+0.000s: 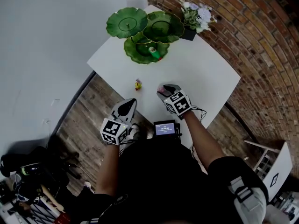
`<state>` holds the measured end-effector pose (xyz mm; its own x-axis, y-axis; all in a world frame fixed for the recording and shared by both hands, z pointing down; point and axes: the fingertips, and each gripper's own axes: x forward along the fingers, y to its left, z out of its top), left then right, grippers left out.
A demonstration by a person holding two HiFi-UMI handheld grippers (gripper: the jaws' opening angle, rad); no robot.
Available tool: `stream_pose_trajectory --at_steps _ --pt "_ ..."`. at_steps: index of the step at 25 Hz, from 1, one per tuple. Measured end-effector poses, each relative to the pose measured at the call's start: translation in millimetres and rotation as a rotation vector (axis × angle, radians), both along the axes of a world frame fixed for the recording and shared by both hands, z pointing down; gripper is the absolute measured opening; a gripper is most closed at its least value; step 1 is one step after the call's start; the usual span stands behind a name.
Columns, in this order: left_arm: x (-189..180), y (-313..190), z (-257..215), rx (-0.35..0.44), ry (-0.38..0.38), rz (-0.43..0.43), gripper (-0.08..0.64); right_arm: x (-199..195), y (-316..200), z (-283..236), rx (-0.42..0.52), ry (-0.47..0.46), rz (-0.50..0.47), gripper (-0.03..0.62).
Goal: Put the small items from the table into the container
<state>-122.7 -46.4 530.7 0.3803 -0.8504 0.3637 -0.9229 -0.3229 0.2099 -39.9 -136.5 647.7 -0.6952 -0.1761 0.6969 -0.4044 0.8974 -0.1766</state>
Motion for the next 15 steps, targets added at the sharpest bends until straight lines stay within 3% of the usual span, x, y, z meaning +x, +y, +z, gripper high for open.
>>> stream_pose_trajectory --at_steps 6,15 --pt "1 -5 -3 0.018 -0.004 0.018 0.009 2 0 -7 0.008 -0.007 0.004 0.175" --pt "9 -16 -11 0.052 0.001 0.067 0.009 12 -7 -43 0.045 -0.067 0.083 0.173"
